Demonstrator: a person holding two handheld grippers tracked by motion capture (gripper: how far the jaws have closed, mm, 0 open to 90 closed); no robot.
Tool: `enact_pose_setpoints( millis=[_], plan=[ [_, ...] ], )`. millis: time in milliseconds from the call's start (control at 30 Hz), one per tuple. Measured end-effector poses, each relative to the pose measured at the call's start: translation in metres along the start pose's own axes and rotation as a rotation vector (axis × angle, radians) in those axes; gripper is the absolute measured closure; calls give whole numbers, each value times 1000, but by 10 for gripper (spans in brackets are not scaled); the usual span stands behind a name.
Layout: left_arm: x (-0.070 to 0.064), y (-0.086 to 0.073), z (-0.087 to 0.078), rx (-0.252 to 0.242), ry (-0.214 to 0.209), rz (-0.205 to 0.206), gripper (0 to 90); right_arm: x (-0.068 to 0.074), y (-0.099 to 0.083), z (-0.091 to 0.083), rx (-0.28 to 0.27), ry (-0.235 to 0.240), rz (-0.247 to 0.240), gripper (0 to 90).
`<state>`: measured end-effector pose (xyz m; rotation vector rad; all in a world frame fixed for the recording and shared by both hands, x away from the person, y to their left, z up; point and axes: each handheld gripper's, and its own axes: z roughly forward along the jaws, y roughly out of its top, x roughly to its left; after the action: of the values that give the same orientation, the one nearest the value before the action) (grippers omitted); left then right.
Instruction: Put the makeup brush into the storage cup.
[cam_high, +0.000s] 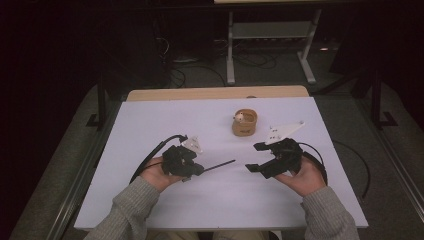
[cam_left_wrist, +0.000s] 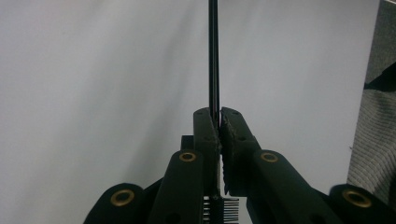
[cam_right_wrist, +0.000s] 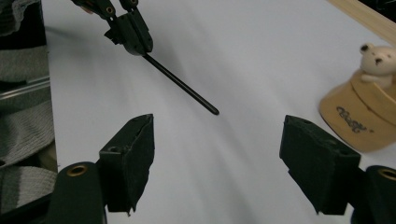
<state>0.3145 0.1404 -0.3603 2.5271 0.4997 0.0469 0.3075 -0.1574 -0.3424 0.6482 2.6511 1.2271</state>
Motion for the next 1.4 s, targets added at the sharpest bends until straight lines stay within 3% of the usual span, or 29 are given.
enact_pose_setpoints(
  millis=[200,333,600,767,900,1100,1400],
  plan=[
    [-1,-1,-9,-25,-18,39,857,2,21,3,42,36,-64,268],
    [-1,-2,-15,-40,-25,41,857,3,33,3,59,52,-98,276],
    [-4,4,-32,-59,-24,67,857,3,52,5,87,97,-122,284],
    [-9,7,-35,-58,-34,96,857,8,57,23,133,118,-177,287],
    [-11,8,-33,-55,-43,109,857,9,57,34,171,135,-201,349],
    [-17,11,-27,-41,-71,144,857,13,53,55,228,232,-229,508],
    [-22,13,-21,-8,-93,170,857,18,47,65,283,281,-268,633]
  ],
)
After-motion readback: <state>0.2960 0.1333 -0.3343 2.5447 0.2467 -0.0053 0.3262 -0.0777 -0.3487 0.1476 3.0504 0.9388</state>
